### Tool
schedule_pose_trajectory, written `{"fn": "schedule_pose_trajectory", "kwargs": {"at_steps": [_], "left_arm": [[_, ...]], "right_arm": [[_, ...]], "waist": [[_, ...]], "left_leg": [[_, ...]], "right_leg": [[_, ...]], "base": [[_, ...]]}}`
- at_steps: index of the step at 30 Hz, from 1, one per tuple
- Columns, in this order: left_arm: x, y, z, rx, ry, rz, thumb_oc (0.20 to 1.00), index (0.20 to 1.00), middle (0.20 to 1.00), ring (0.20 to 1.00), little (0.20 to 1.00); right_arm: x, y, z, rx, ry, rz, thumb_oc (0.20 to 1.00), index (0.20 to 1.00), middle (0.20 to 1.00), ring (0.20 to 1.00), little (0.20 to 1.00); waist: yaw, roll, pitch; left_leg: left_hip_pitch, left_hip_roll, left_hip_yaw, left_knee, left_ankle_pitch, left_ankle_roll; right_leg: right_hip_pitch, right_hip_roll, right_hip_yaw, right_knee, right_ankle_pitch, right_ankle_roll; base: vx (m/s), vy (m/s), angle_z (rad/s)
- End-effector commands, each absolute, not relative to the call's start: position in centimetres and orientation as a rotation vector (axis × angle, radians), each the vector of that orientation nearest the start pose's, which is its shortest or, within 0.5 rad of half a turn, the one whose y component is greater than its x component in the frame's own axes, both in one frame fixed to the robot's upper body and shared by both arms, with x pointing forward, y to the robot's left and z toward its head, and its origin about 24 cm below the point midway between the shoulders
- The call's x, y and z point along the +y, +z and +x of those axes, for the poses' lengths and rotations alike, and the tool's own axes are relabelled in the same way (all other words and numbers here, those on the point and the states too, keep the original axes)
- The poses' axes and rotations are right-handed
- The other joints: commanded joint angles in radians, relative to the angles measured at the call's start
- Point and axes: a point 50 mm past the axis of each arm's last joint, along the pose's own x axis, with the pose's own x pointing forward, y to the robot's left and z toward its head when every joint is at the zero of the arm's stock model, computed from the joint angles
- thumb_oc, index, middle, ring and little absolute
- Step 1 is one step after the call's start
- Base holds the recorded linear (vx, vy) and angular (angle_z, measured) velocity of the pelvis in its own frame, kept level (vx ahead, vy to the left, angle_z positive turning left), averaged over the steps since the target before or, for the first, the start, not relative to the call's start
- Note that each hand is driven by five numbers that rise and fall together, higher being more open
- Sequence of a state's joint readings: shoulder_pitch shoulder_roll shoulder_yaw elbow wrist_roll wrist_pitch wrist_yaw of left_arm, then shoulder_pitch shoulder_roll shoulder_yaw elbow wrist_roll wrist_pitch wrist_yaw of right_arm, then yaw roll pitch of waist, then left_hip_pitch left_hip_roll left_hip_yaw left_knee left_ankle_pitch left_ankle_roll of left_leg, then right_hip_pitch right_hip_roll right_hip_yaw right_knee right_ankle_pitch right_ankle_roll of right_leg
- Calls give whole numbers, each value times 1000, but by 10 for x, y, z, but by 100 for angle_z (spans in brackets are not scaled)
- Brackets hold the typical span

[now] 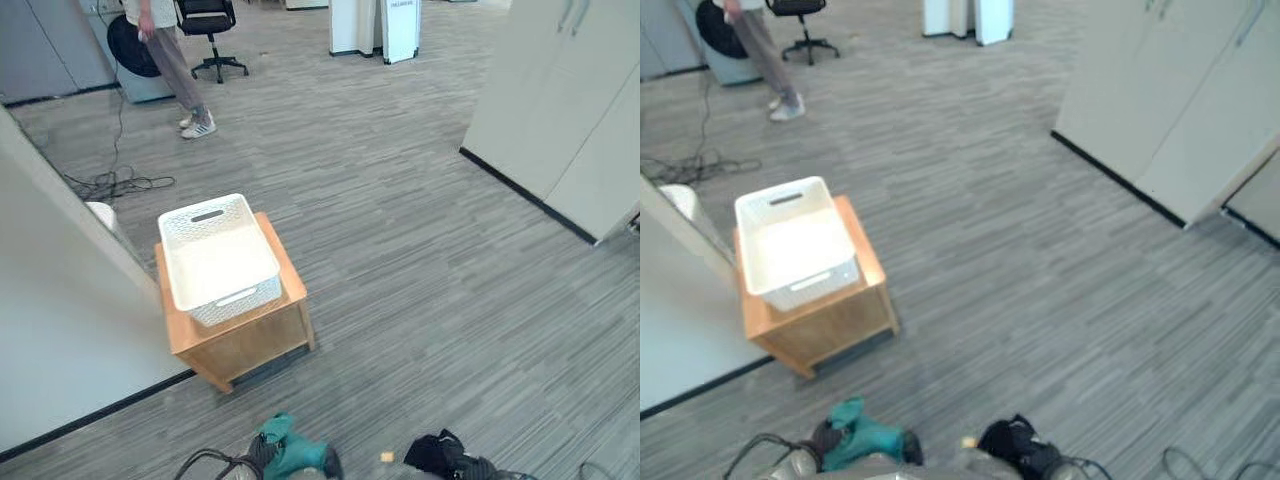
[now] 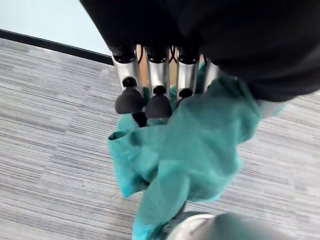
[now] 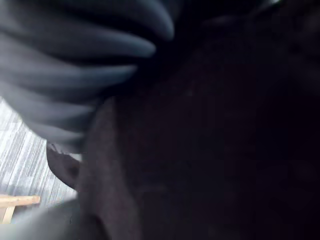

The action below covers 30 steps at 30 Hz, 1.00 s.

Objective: Tidy up the quilt and then pick up the clothes from the bed and put them into the laundry hamper.

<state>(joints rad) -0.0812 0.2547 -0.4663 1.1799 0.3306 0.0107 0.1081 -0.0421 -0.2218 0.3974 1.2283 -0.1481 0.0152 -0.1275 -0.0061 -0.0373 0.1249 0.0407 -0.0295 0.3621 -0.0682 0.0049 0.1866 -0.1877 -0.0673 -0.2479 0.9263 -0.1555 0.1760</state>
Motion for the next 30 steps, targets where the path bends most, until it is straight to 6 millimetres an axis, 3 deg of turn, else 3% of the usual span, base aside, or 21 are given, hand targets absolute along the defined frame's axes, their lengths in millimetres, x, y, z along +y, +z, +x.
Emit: {"fn": "schedule_pose_trajectory", "kwargs": {"at_steps": [1, 3, 5, 6, 7, 9, 11, 12, 14, 15, 18, 19, 20, 21, 24, 25, 26, 27, 28, 29, 30], "left_arm": [[198, -142, 163, 918, -344, 885, 200, 200, 200, 200, 200], [196, -138, 173, 879, -345, 897, 200, 200, 200, 200, 200], [193, -135, 181, 846, -352, 906, 200, 200, 200, 200, 200], [193, -135, 181, 846, -352, 906, 200, 200, 200, 200, 200], [190, -133, 186, 826, -350, 902, 200, 200, 200, 200, 200], [188, -134, 184, 829, -346, 890, 200, 200, 200, 200, 200], [188, -138, 177, 853, -340, 876, 200, 200, 200, 200, 200], [188, -141, 171, 877, -325, 852, 200, 200, 200, 200, 200], [188, -144, 164, 907, -306, 826, 200, 200, 200, 200, 200], [188, -144, 163, 910, -286, 818, 200, 200, 200, 200, 200], [188, -145, 162, 911, -272, 811, 200, 200, 200, 200, 200], [188, -145, 160, 915, -271, 804, 200, 200, 200, 200, 200], [186, -148, 155, 935, -272, 780, 200, 200, 200, 200, 200], [186, -148, 155, 935, -271, 781, 200, 200, 200, 200, 200], [189, -153, 141, 986, -278, 769, 200, 200, 200, 200, 200], [189, -153, 141, 987, -278, 768, 200, 200, 200, 200, 200], [193, -155, 135, 1017, -268, 762, 200, 200, 200, 200, 200], [194, -156, 133, 1028, -268, 760, 200, 200, 200, 200, 200], [196, -157, 129, 1043, -259, 750, 200, 200, 200, 200, 200], [199, -157, 127, 1058, -259, 755, 200, 200, 200, 200, 200], [202, -156, 129, 1055, -249, 760, 200, 200, 200, 200, 200]], "right_arm": [[-218, -145, 149, 1018, 130, -657, 200, 200, 200, 200, 200], [-218, -143, 153, 991, 115, -644, 200, 200, 200, 200, 200], [-219, -141, 155, 979, 88, -624, 200, 200, 200, 200, 200], [-219, -141, 155, 979, 88, -624, 200, 200, 200, 200, 200], [-222, -142, 153, 990, 65, -613, 200, 200, 200, 200, 200], [-221, -143, 150, 1006, 82, -627, 200, 200, 200, 200, 200], [-220, -145, 146, 1020, 98, -641, 200, 200, 200, 200, 200], [-221, -145, 147, 1023, 108, -662, 200, 200, 200, 200, 200], [-222, -144, 149, 1011, 148, -718, 200, 200, 200, 200, 200], [-220, -141, 157, 967, 163, -750, 200, 200, 200, 200, 200], [-218, -138, 163, 948, 191, -779, 200, 200, 200, 200, 200], [-217, -139, 163, 948, 207, -792, 200, 200, 200, 200, 200], [-215, -140, 162, 957, 226, -805, 200, 200, 200, 200, 200], [-215, -140, 162, 957, 227, -805, 200, 200, 200, 200, 200], [-214, -140, 162, 948, 215, -779, 200, 200, 200, 200, 200], [-214, -140, 161, 948, 216, -780, 200, 200, 200, 200, 200], [-213, -141, 160, 954, 218, -765, 200, 200, 200, 200, 200], [-212, -143, 156, 961, 221, -761, 200, 200, 200, 200, 200], [-212, -143, 156, 961, 220, -755, 200, 200, 200, 200, 200], [-211, -144, 152, 972, 219, -746, 200, 200, 200, 200, 200], [-209, -145, 150, 979, 216, -732, 200, 200, 200, 200, 200]], "waist": [[8, 68, 56], [-10, 68, 55], [-37, 59, 46], [-38, 60, 46], [-58, 58, 34], [-69, 63, 29], [-62, 59, 17], [-63, 66, 15], [-43, 62, 32], [-7, 25, 75], [22, -5, 101], [36, -9, 101], [64, -1, 85], [63, -7, 83], [59, 1, 54], [58, 0, 55], [57, 1, 27], [62, -5, 13], [70, -14, 11], [58, -12, 16], [45, -16, 22]], "left_leg": [[70, 55, -33, -19, -6, -145], [85, 60, -69, -19, -12, -162], [106, 61, -119, -19, -38, -187], [106, 62, -119, -19, -38, -187], [130, 63, -172, -19, -67, -208], [178, 82, -212, -19, -98, -227], [232, 106, -243, -15, -107, -242], [223, 136, -273, 51, -72, -254], [101, 192, -305, 307, 58, -264], [-54, 197, -321, 579, 129, -232], [-169, 179, -267, 697, 93, -222], [-198, 158, -233, 678, 72, -226], [-227, 129, -143, 569, 46, -228], [-222, 122, -140, 557, 53, -226], [-162, 147, 183, 301, 34, -259], [-156, 143, 184, 295, 36, -258], [-92, 122, 268, 179, 6, -224], [-76, 75, 219, 153, -24, -189], [-59, 40, 175, 138, -43, -168], [-20, 29, 154, 107, -59, -148], [6, 15, 113, 86, -62, -132]], "right_leg": [[72, -46, 101, -301, 152, 38], [51, -32, 136, -434, 116, 9], [86, -44, 186, -752, 110, -8], [87, -44, 185, -754, 111, -8], [57, -68, 312, -923, 170, 10], [26, -70, 397, -966, 210, 39], [40, -67, 394, -933, 207, 33], [59, -48, 389, -920, 201, 22], [107, -39, 352, -910, 186, -20], [176, -58, 296, -923, 171, -75], [245, -61, 259, -943, 150, -104], [271, -62, 244, -954, 139, -107], [322, -51, 204, -979, 115, -103], [322, -57, 205, -982, 117, -101], [400, -17, 93, -970, 31, -84], [403, -20, 93, -969, 28, -82], [413, -3, -5, -903, 8, -64], [409, -10, -46, -832, 16, -45], [380, -25, -71, -706, 89, 2], [328, -46, -97, -554, 145, 65], [286, -67, -90, -447, 182, 86]], "base": [[437, -155, 79], [420, -238, 87], [386, -248, 108], [488, -321, 67], [505, -313, 82], [559, -377, 137], [441, -382, 89], [365, -419, 25], [290, -548, 83], [199, -502, 96], [225, -339, 62], [439, -257, 32], [354, -163, 11], [372, -152, 22], [322, -105, 45], [429, -33, 118], [398, 4, 121], [530, -9, 142], [404, 24, 126], [346, 4, 253], [260, -35, 273]]}}
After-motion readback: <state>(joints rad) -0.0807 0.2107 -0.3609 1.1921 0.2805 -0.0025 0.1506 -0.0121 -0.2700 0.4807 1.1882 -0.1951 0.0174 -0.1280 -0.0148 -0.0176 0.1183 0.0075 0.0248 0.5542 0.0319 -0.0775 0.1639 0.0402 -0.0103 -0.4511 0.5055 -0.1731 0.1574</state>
